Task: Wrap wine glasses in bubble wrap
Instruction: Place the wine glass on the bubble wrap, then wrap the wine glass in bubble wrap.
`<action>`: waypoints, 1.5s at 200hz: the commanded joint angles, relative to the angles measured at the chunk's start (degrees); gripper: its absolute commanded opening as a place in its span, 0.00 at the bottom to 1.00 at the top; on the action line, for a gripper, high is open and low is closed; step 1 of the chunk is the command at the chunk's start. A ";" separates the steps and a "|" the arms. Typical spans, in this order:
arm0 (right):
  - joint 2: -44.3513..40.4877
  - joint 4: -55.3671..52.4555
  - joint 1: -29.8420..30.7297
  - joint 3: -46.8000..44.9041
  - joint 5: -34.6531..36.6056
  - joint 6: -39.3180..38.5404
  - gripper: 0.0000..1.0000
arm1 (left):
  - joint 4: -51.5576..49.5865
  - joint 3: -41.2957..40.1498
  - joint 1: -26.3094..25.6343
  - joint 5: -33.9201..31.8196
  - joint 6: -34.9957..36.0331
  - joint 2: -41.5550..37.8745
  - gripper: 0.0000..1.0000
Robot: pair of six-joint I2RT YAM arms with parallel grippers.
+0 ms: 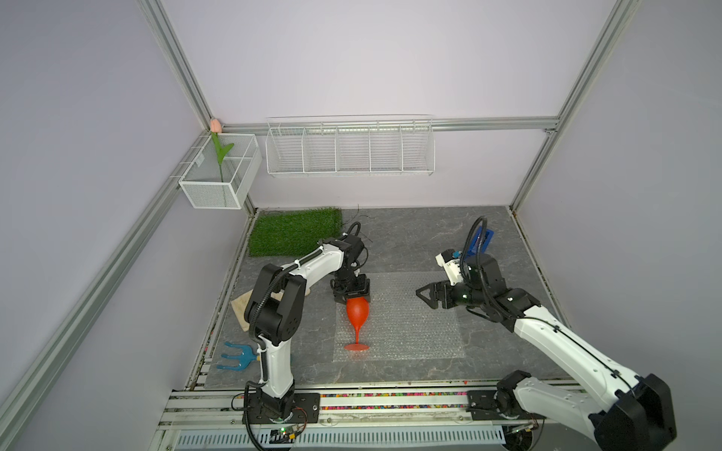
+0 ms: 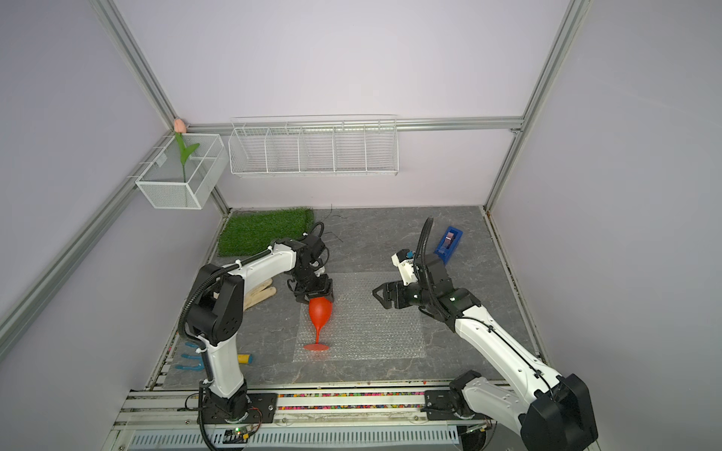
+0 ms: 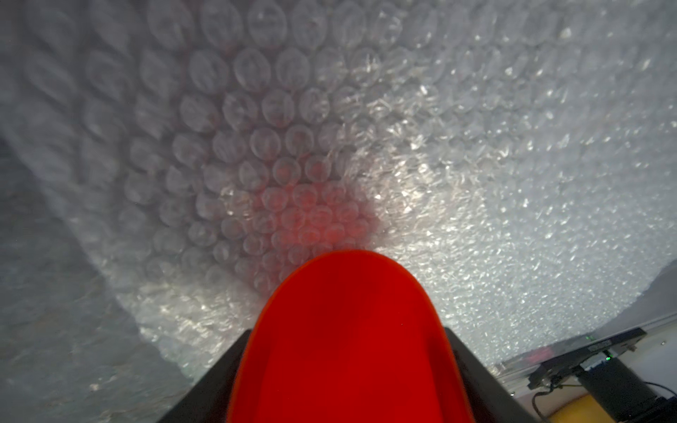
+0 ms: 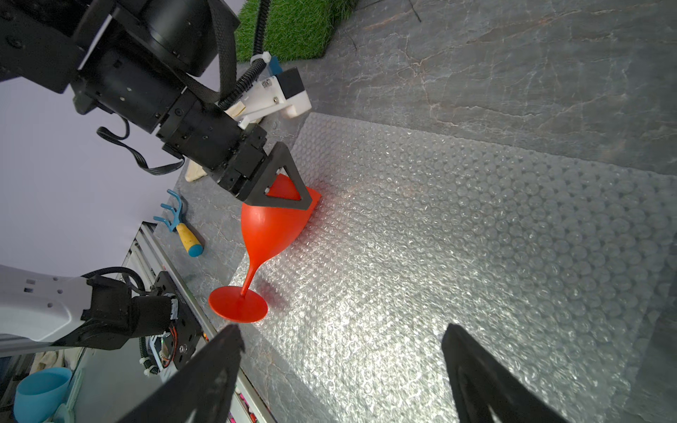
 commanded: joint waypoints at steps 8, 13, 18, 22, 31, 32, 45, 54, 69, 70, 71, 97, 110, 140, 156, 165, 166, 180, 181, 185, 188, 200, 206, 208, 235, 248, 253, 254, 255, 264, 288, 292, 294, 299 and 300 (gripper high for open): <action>-0.30 -0.42 0.33 -0.86 0.65 -0.77 0.89 | 0.65 0.66 0.17 -1.64 -1.30 -1.21 0.94; -0.30 -0.34 0.33 -0.90 0.55 -0.65 0.89 | 0.65 0.67 0.17 -2.00 -1.43 -1.73 0.94; -0.23 -0.33 0.28 -0.89 0.49 -0.57 0.89 | 0.64 0.64 0.17 -2.30 -1.52 -2.31 0.95; -0.21 -0.26 0.29 -0.94 0.33 -0.43 0.89 | 0.56 0.57 0.25 -2.54 -1.64 -2.70 0.95; -0.13 -0.16 0.35 -0.87 0.20 0.03 0.89 | 0.69 0.45 0.38 -2.90 -1.87 -4.14 0.95; -0.12 -0.16 0.35 -0.92 0.16 0.15 0.89 | 0.71 0.41 0.35 -2.93 -1.90 -4.34 0.95; 0.02 0.31 0.52 -1.00 -0.26 1.28 0.89 | 1.31 -0.27 0.80 -3.69 -2.51 -7.11 0.96; 0.12 1.03 0.81 -1.19 -0.78 2.42 0.89 | 1.58 -0.95 1.24 -4.35 -2.92 -9.25 0.96; 0.56 2.95 1.84 -1.87 -1.53 4.85 0.89 | 2.43 -2.85 2.28 -5.40 -3.57 -13.38 0.97; 0.61 3.06 1.89 -1.90 -1.54 5.02 0.89 | 2.51 -3.04 2.41 -5.37 -3.58 -13.62 0.97; 0.69 3.17 2.00 -1.96 -1.59 5.19 0.89 | 2.59 -3.18 2.42 -5.36 -3.63 -14.00 0.97; 2.86 5.69 5.78 -2.30 -0.92 8.97 0.89 | 5.49 -9.34 4.81 -7.44 -5.16 -21.72 0.96; 4.18 6.69 7.88 -2.10 -0.13 10.54 0.89 | 7.21 -13.83 5.57 -9.16 -6.08 -25.42 0.94; 6.76 8.54 11.74 -1.54 0.95 12.96 0.90 | 12.52 -25.23 6.31 -10.13 -10.00 -31.69 0.80; 7.78 9.83 12.89 -1.32 0.80 13.91 0.94 | 15.35 -30.16 6.34 -9.80 -12.70 -33.64 0.64; 8.36 10.25 13.39 -1.06 0.63 14.18 0.96 | 16.87 -32.63 6.32 -9.34 -13.72 -34.45 0.62; 8.43 10.28 13.42 -1.01 0.60 14.21 0.96 | 17.02 -32.92 6.31 -9.32 -13.80 -34.57 0.62; 9.34 10.47 13.96 -0.48 0.48 14.56 0.99 | 18.77 -36.41 6.32 -9.57 -15.20 -35.77 0.58; 9.35 10.48 13.97 -0.41 0.48 14.62 1.00 | 18.90 -36.61 6.31 -9.52 -15.24 -35.80 0.58; 9.68 10.55 14.12 -0.30 0.32 14.74 1.00 | 19.49 -37.41 6.32 -9.21 -15.46 -36.09 0.58; 9.86 10.62 14.17 -0.20 0.32 14.79 0.99 | 20.01 -38.16 6.32 -8.88 -15.52 -36.16 0.58; 10.38 11.06 14.50 -0.08 0.09 15.17 0.96 | 22.24 -40.61 6.26 -7.11 -15.83 -36.51 0.56; 10.54 11.27 14.52 -0.08 0.02 15.44 0.95 | 23.52 -41.79 6.17 -6.01 -15.93 -36.56 0.54; 10.65 11.40 14.51 -0.08 0.03 15.55 0.94 | 24.01 -42.10 6.14 -5.62 -16.08 -36.58 0.53; 11.43 12.36 14.80 -0.08 -0.14 16.62 0.89 | 28.34 -45.19 4.94 -3.32 -16.29 -36.83 0.50; 11.63 12.71 14.80 -0.21 -0.13 17.12 0.86 | 29.05 -45.53 4.39 -3.05 -16.01 -36.50 0.50; 11.73 12.80 14.80 -0.25 -0.07 17.35 0.85 | 29.35 -45.62 4.30 -2.80 -15.89 -36.43 0.50; 11.69 12.83 14.79 -0.30 -0.06 17.42 0.85 | 29.37 -45.69 4.25 -2.75 -15.89 -36.39 0.50; 11.72 12.84 14.82 -0.28 -0.06 17.50 0.85 | 29.47 -45.73 4.23 -2.64 -15.80 -36.33 0.50; 11.83 12.91 14.86 -0.33 -0.18 17.80 0.83 | 30.24 -46.05 4.20 -1.77 -15.57 -35.89 0.50; 11.75 12.94 14.83 -0.60 -0.15 18.12 0.81 | 30.78 -46.70 4.20 -1.86 -15.28 -34.93 0.46; 11.71 12.94 14.85 -0.59 -0.07 18.16 0.81 | 30.94 -46.81 4.19 -1.79 -15.28 -34.84 0.45; 11.62 12.89 14.81 -0.67 0.01 18.13 0.81 | 30.96 -46.89 4.13 -1.80 -15.28 -34.79 0.45; 11.51 12.81 14.83 -0.64 0.19 18.21 0.81 | 31.05 -46.99 4.19 -1.87 -15.27 -34.72 0.43; 11.45 12.78 14.85 -0.62 0.16 18.21 0.81 | 31.06 -47.00 4.20 -1.85 -15.23 -34.75 0.43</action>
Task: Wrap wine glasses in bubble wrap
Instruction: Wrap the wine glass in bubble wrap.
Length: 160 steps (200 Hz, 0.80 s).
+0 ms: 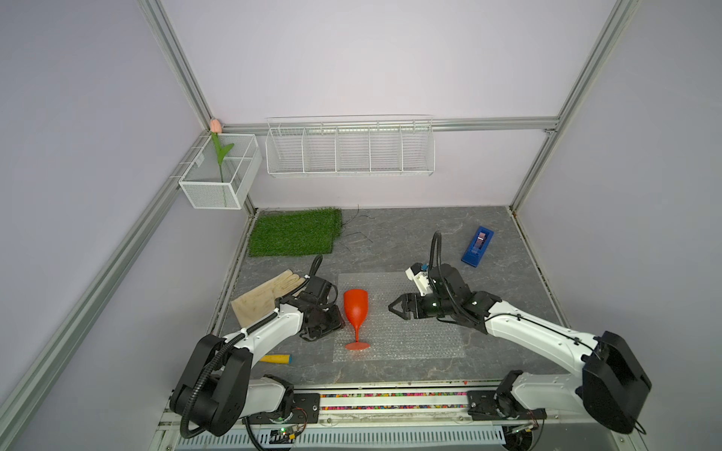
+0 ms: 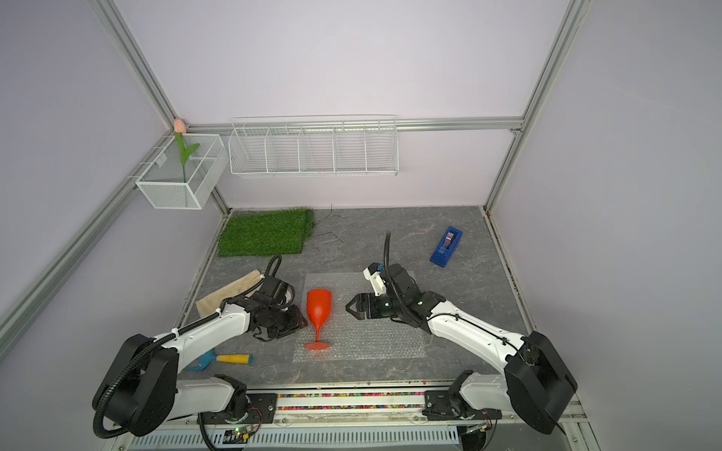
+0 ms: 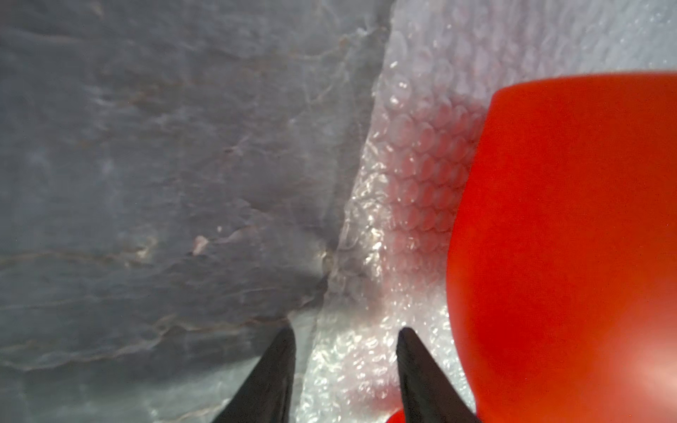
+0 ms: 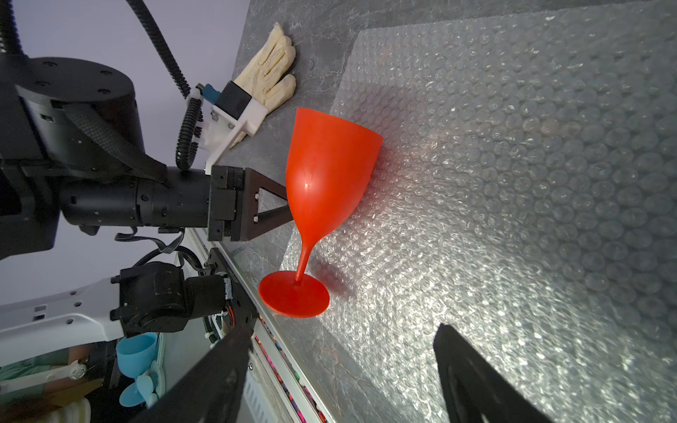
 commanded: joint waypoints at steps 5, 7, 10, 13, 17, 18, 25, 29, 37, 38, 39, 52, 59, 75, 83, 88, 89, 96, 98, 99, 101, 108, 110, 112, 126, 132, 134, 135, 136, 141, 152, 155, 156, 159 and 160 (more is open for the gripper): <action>0.00 1.00 0.45 0.44 0.28 1.27 0.80 | 2.07 -1.14 -0.20 0.69 -0.41 0.84 0.40; -0.05 1.00 0.44 0.44 0.38 1.28 0.80 | 2.04 -1.11 -0.24 0.70 -0.38 0.75 0.39; -0.08 1.00 0.45 0.42 0.36 1.23 0.80 | 2.01 -1.10 -0.26 0.69 -0.37 0.79 0.37; -0.12 0.94 0.48 0.39 0.33 1.23 0.80 | 2.03 -1.08 -0.20 0.68 -0.37 0.80 0.35; -0.13 0.92 0.48 0.43 0.38 1.24 0.80 | 2.03 -1.10 -0.22 0.68 -0.34 0.76 0.33; -0.13 0.92 0.49 0.39 0.35 1.23 0.80 | 2.03 -1.06 -0.20 0.65 -0.35 0.77 0.33; -0.20 0.92 0.48 0.39 0.46 1.23 0.79 | 1.94 -1.02 -0.20 0.62 -0.20 0.63 0.28; -0.13 0.92 0.49 0.43 0.47 1.22 0.79 | 1.94 -0.95 -0.20 0.56 -0.14 0.46 0.25; -0.13 0.95 0.42 0.42 0.32 1.23 0.78 | 2.22 -0.83 -0.19 0.72 0.06 0.01 0.20; -0.13 0.98 0.46 0.39 0.37 1.23 0.78 | 2.26 -0.83 -0.24 0.80 0.02 -0.04 0.20; -0.13 0.99 0.48 0.41 0.34 1.22 0.78 | 2.28 -0.84 -0.22 0.80 0.00 -0.11 0.19; -0.05 0.91 0.45 0.46 0.32 1.33 0.77 | 3.52 -1.01 -0.26 1.86 0.24 -1.14 0.15; -0.17 0.92 0.47 0.47 0.31 1.51 0.77 | 4.00 -0.94 -0.28 2.39 0.33 -1.64 0.12; -0.76 1.32 0.45 -0.10 0.45 2.16 0.77 | 3.97 -0.19 -0.29 2.65 0.57 -2.40 0.06; -1.15 1.88 0.47 -0.64 0.50 2.59 0.77 | 3.67 0.36 -0.58 2.72 0.57 -2.80 0.05; -1.39 2.32 0.47 -0.98 0.56 2.84 0.77 | 3.68 0.64 -0.73 2.65 0.59 -3.05 0.05; -1.42 2.41 0.44 -1.02 0.57 2.91 0.77 | 3.69 0.69 -0.73 2.69 0.64 -3.11 0.05; -1.61 2.90 0.49 -1.38 0.49 3.27 0.76 | 3.77 1.11 -1.07 2.98 0.73 -3.41 0.05; -1.62 3.06 0.50 -1.51 0.45 3.38 0.76 | 3.90 1.21 -1.11 3.08 0.80 -3.49 0.05; -1.62 3.13 0.45 -1.59 0.48 3.44 0.76 | 3.97 1.24 -1.18 3.12 0.83 -3.51 0.05; -1.69 3.29 0.44 -1.76 0.45 3.49 0.76 | 4.10 1.39 -1.27 3.27 0.85 -3.56 0.05; -1.64 3.82 0.46 -2.20 0.34 3.88 0.76 | 4.24 1.81 -1.63 3.80 0.71 -3.69 0.05; -1.63 4.01 0.40 -2.37 0.39 3.99 0.76 | 4.34 1.93 -1.72 3.85 0.69 -3.70 0.04; -1.62 4.17 0.43 -2.48 0.34 4.09 0.76 | 4.41 2.07 -1.80 4.04 0.58 -3.70 0.04; -1.34 5.56 0.32 -3.48 0.18 4.92 0.76 | 4.70 2.96 -2.71 4.64 0.03 -3.70 0.03; -1.12 5.98 0.26 -4.01 0.32 5.45 0.76 | 4.66 3.47 -3.14 4.46 -0.21 -3.68 0.03; -1.06 6.29 0.26 -4.14 0.34 5.72 0.76 | 4.60 3.64 -3.32 4.43 -0.29 -3.69 0.03; -1.03 6.37 0.25 -4.22 0.33 5.76 0.76 | 4.59 3.73 -3.38 4.42 -0.33 -3.70 0.03; -1.02 6.41 0.20 -4.31 0.33 5.86 0.76 | 4.59 3.78 -3.46 4.41 -0.35 -3.70 0.03; -0.92 7.17 0.20 -4.84 0.49 6.38 0.76 | 4.49 4.22 -3.93 4.22 -0.49 -3.80 0.02; -0.51 9.12 0.01 -5.97 0.32 7.48 0.77 | 4.53 4.99 -4.74 4.02 -1.17 -3.86 0.01; -0.36 9.64 0.02 -6.24 0.26 7.78 0.78 | 4.60 5.15 -4.94 4.09 -1.31 -3.87 0.01; -0.29 9.80 0.00 -6.33 0.24 7.88 0.78 | 4.63 5.23 -5.03 4.11 -1.37 -3.87 0.01; -0.08 10.29 -0.10 -6.59 0.05 8.21 0.78 | 4.70 5.35 -5.17 4.10 -1.56 -3.87 0.00; 0.03 10.48 -0.11 -6.63 0.01 8.32 0.78 | 4.77 5.42 -5.23 4.07 -1.63 -3.87 0.00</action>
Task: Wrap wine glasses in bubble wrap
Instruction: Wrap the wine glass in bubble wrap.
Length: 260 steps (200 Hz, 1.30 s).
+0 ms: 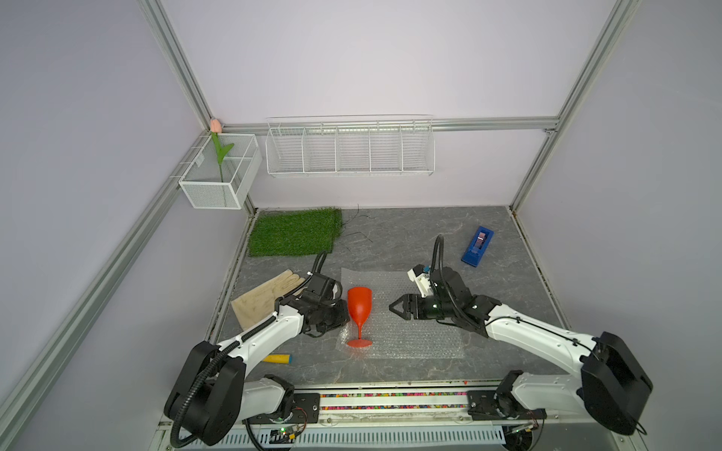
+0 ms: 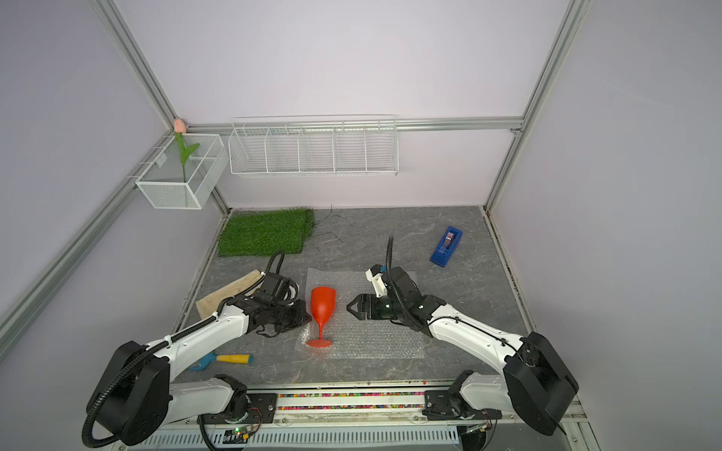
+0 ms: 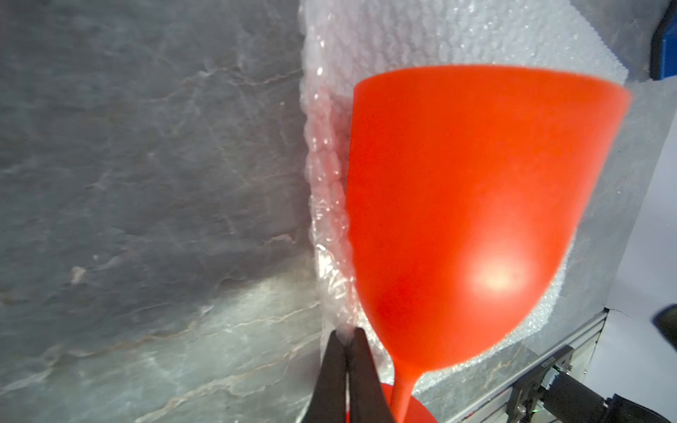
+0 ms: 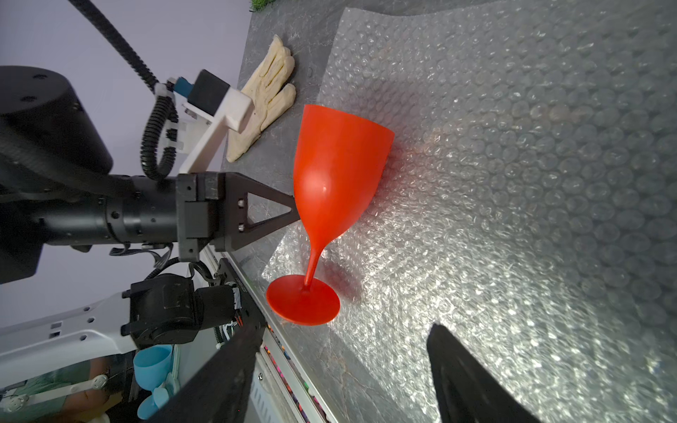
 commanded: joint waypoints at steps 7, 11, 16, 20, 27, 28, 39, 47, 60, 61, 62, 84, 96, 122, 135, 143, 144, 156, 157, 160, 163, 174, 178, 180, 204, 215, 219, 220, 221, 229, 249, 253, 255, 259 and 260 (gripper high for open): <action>1.23 6.14 -0.32 -2.93 -0.41 4.09 0.79 | 1.49 3.22 -1.96 0.61 -1.92 -1.15 0.00; 1.58 6.86 -0.42 -3.11 -0.78 4.38 0.79 | 1.56 3.49 -2.28 0.59 -2.13 -1.16 0.00; 2.29 7.80 -0.51 -3.37 -1.25 4.81 0.79 | 1.50 3.86 -2.69 0.51 -2.44 -1.16 0.00; 2.79 8.51 -0.61 -3.61 -1.64 5.24 0.79 | 1.52 4.08 -3.02 0.47 -2.53 -1.16 0.00; 3.61 9.70 -0.89 -3.89 -2.03 5.76 0.79 | 1.80 4.49 -3.59 0.46 -2.88 -1.16 0.00; 3.72 9.76 -0.92 -3.87 -2.09 5.89 0.80 | 1.83 4.48 -3.67 0.51 -2.93 -1.16 0.00; 4.79 10.42 -1.56 -4.25 -2.19 6.36 0.80 | 2.42 5.03 -4.54 0.67 -3.71 -1.10 0.00; 5.45 11.62 -2.22 -4.85 -2.59 6.81 0.81 | 3.00 5.31 -5.18 0.92 -4.35 -1.10 0.00; 6.45 14.64 -3.41 -5.97 -3.91 7.95 0.81 | 3.90 5.85 -6.38 1.08 -5.46 -1.08 0.00; 6.50 14.87 -3.45 -6.09 -4.04 8.03 0.81 | 3.93 5.91 -6.47 1.08 -5.59 -1.08 0.00; 6.61 15.03 -3.52 -6.15 -4.14 8.16 0.81 | 3.99 5.89 -6.56 1.08 -5.69 -1.08 0.00; 8.73 18.34 -5.35 -6.91 -6.45 9.26 0.81 | 5.08 7.14 -8.61 0.96 -7.56 -0.90 0.00; 9.41 19.58 -5.82 -7.17 -7.19 9.59 0.81 | 5.74 7.56 -9.56 0.81 -9.13 -0.63 0.00; 10.31 21.04 -6.54 -7.77 -7.98 9.88 0.81 | 7.77 8.97 -12.65 0.60 -11.95 0.43 0.00; 10.36 21.46 -6.83 -8.02 -8.20 9.87 0.81 | 8.60 9.88 -14.19 0.29 -13.42 1.47 0.00; 10.27 21.51 -7.04 -8.09 -8.29 9.83 0.81 | 9.11 10.40 -14.99 0.36 -14.19 2.37 0.00; 10.26 21.51 -7.07 -8.12 -8.33 9.86 0.81 | 9.17 10.51 -15.13 0.32 -14.21 2.49 0.00; 9.77 21.27 -7.72 -8.47 -8.47 9.88 0.81 | 9.52 11.74 -16.61 -0.20 -14.50 4.07 0.00; 9.70 21.26 -7.81 -8.53 -8.47 9.92 0.81 | 9.51 11.88 -16.77 -0.26 -14.50 4.31 0.00; 9.45 21.17 -7.96 -8.69 -8.47 9.92 0.81 | 9.42 12.30 -17.10 -0.41 -14.50 4.74 0.00; 9.16 21.16 -8.19 -8.90 -8.47 10.04 0.81 | 9.48 12.58 -17.48 -0.42 -14.50 5.20 0.00; 7.98 21.12 -8.87 -9.74 -8.32 10.23 0.81 | 9.79 13.62 -18.50 -0.39 -14.95 6.88 0.00; 7.41 21.02 -9.10 -9.95 -8.25 10.15 0.81 | 10.12 13.86 -18.86 -0.38 -15.19 7.46 0.00; 7.07 20.84 -9.21 -10.12 -8.17 10.10 0.81 | 10.38 13.98 -18.95 -0.30 -15.31 7.69 0.00; 3.97 17.19 -10.24 -10.38 -7.42 8.55 0.81 | 13.67 14.30 -20.16 0.10 -16.87 10.76 0.00; 2.59 15.23 -10.96 -10.47 -7.00 8.13 0.81 | 14.91 14.60 -20.60 0.41 -16.96 12.28 0.00; 2.03 15.00 -11.31 -10.64 -6.97 8.19 0.81 | 15.15 14.76 -20.75 0.45 -17.00 12.89 0.00; 1.92 15.01 -11.40 -10.76 -6.97 8.20 0.81 | 15.27 14.80 -20.78 0.50 -17.02 13.07 0.00; 1.77 15.01 -11.45 -10.82 -6.97 8.20 0.81 | 15.37 14.87 -20.83 0.57 -17.04 13.20 0.00; 0.63 14.98 -12.02 -11.36 -6.97 8.38 0.81 | 16.22 15.07 -21.13 1.01 -17.27 14.37 0.01; -1.88 13.93 -13.04 -11.85 -6.70 7.72 0.81 | 18.01 15.78 -22.05 1.53 -17.66 16.81 0.06; -2.24 13.35 -13.08 -11.71 -6.63 7.35 0.81 | 18.28 15.97 -22.20 1.65 -17.66 17.21 0.07; -2.37 13.01 -13.15 -11.57 -6.58 7.16 0.81 | 18.39 16.05 -22.31 1.68 -17.69 17.43 0.08; -2.69 12.22 -13.21 -11.29 -6.51 6.76 0.81 | 18.59 16.21 -22.40 1.70 -17.75 17.85 0.10; -2.77 11.99 -13.19 -11.21 -6.48 6.65 0.81 | 18.66 16.18 -22.43 1.74 -17.80 17.92 0.11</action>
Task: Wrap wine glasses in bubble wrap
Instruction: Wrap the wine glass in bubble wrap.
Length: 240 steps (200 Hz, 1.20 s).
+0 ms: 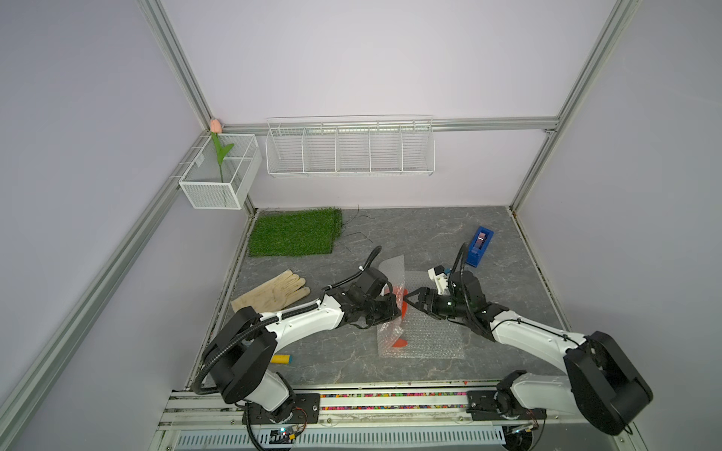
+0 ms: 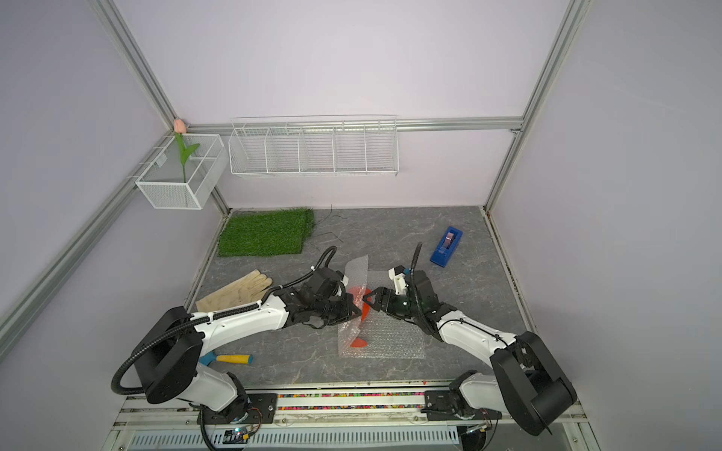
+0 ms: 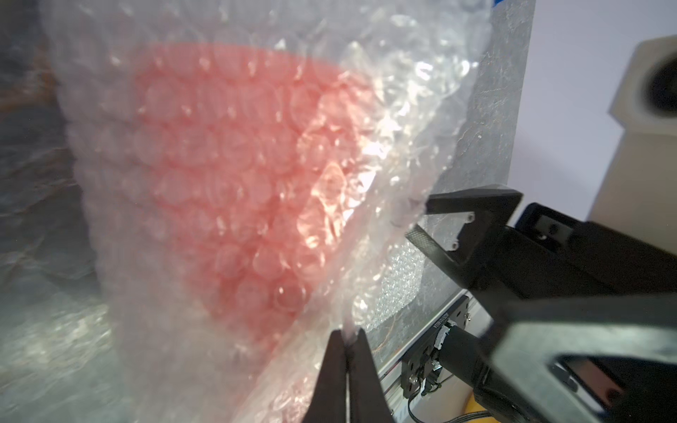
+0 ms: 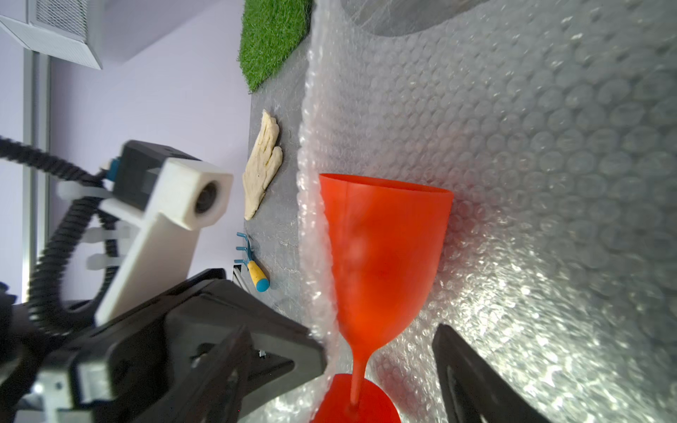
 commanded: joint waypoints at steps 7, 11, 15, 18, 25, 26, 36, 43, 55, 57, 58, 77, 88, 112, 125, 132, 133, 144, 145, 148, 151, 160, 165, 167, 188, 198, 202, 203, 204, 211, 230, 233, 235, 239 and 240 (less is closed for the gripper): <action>-2.48 -5.07 -0.70 -0.07 0.85 -2.77 0.81 | 4.26 2.27 -1.29 0.83 -1.86 2.50 0.13; -2.52 -5.58 -0.71 0.18 0.90 -3.10 0.81 | 4.58 2.24 -1.37 0.88 -1.95 2.71 0.14; -2.53 -5.94 -0.85 0.36 0.90 -3.46 0.81 | 4.88 2.22 -1.38 0.88 -1.97 2.95 0.15; -2.46 -6.10 -0.89 0.46 0.90 -3.69 0.81 | 4.91 2.22 -1.36 0.99 -1.97 3.13 0.16; -2.24 -6.22 -0.94 0.67 0.88 -4.01 0.80 | 4.92 2.38 -1.38 1.00 -1.97 3.56 0.17; -2.21 -6.24 -0.95 0.77 0.89 -4.06 0.79 | 4.92 2.34 -1.38 1.01 -1.93 3.62 0.17; -1.49 -6.06 -1.04 1.23 0.39 -4.37 0.78 | 4.63 2.55 -1.47 0.92 -1.67 3.99 0.18; -0.93 -6.00 -1.06 1.65 0.05 -4.58 0.77 | 4.25 2.77 -1.40 0.69 -1.48 4.15 0.19; 0.07 -5.74 -1.07 2.25 -0.12 -4.72 0.75 | 3.86 2.86 -1.47 0.48 -1.27 4.18 0.20; 0.23 -5.63 -1.09 2.27 -0.12 -4.73 0.74 | 3.80 2.86 -1.47 0.49 -1.27 4.21 0.20; 0.30 -5.60 -1.07 2.31 -0.14 -4.69 0.74 | 3.79 2.85 -1.42 0.49 -1.27 4.17 0.20; 1.62 -4.13 -1.19 2.62 -0.65 -4.65 0.68 | 3.43 2.83 -1.44 0.17 -1.01 4.04 0.21; 2.31 -3.57 -1.20 2.88 -0.84 -4.62 0.65 | 3.42 2.82 -1.42 0.22 -0.96 4.16 0.21; 4.44 -2.19 -1.15 3.33 -1.19 -4.46 0.56 | 3.58 2.66 -1.39 0.16 -1.07 4.16 0.21; 5.57 -0.58 -1.16 3.40 -2.05 -4.19 0.51 | 3.60 2.60 -1.43 0.09 -1.10 3.96 0.22; 6.13 0.24 -1.17 3.35 -2.50 -3.86 0.49 | 3.60 2.60 -1.43 0.07 -1.02 3.97 0.22; 6.24 0.37 -1.16 3.38 -2.56 -3.85 0.48 | 3.64 2.58 -1.45 0.06 -1.01 3.96 0.22; 6.84 1.28 -1.23 3.64 -3.09 -3.74 0.47 | 3.69 2.52 -1.45 0.01 -1.01 3.91 0.22; 6.90 1.33 -1.19 3.62 -3.16 -3.71 0.46 | 3.69 2.54 -1.41 -0.02 -1.01 3.89 0.22; 7.01 1.60 -1.20 3.67 -3.41 -3.67 0.46 | 3.68 2.49 -1.42 0.02 -1.01 3.92 0.22; 7.23 1.84 -1.19 3.68 -3.61 -3.68 0.46 | 3.69 2.43 -1.46 -0.10 -0.99 3.93 0.22; 7.55 2.47 -1.17 3.81 -4.00 -3.58 0.45 | 3.69 2.39 -1.45 -0.04 -0.92 4.01 0.22; 7.72 2.60 -1.21 3.92 -4.10 -3.59 0.44 | 3.77 2.44 -1.43 -0.12 -0.92 3.98 0.22; 7.75 2.61 -1.19 3.94 -4.06 -3.59 0.44 | 3.78 2.40 -1.46 -0.08 -0.92 4.02 0.22; 8.75 3.02 -1.06 4.19 -4.54 -3.83 0.42 | 3.80 2.53 -1.42 0.03 -0.88 4.30 0.22; 9.35 3.63 -0.94 4.21 -5.04 -4.10 0.40 | 3.78 2.70 -1.50 0.14 -0.74 4.39 0.22; 9.53 3.81 -0.97 4.28 -5.15 -4.30 0.39 | 3.78 2.66 -1.52 0.17 -0.75 4.39 0.22; 9.61 3.83 -0.93 4.29 -5.16 -4.34 0.39 | 3.78 2.70 -1.49 0.20 -0.74 4.39 0.22; 9.69 3.83 -0.95 4.29 -5.16 -4.40 0.38 | 3.78 2.72 -1.53 0.17 -0.70 4.39 0.22; 10.14 3.81 -0.84 4.38 -5.42 -4.80 0.36 | 3.86 2.70 -1.54 0.21 -0.66 4.39 0.22; 11.45 4.43 -0.71 4.38 -5.97 -4.92 0.29 | 3.86 2.74 -1.48 0.17 -0.70 4.44 0.22; 11.60 4.52 -0.75 4.38 -6.09 -4.84 0.28 | 3.82 2.81 -1.49 0.27 -0.66 4.51 0.22; 11.75 4.58 -0.72 4.38 -6.14 -4.87 0.27 | 3.85 2.78 -1.52 0.24 -0.66 4.51 0.22; 11.79 4.71 -0.67 4.38 -6.28 -4.90 0.25 | 3.78 2.87 -1.53 0.29 -0.60 4.40 0.22; 11.84 4.76 -0.69 4.38 -6.29 -4.86 0.24 | 3.78 2.85 -1.54 0.26 -0.58 4.40 0.22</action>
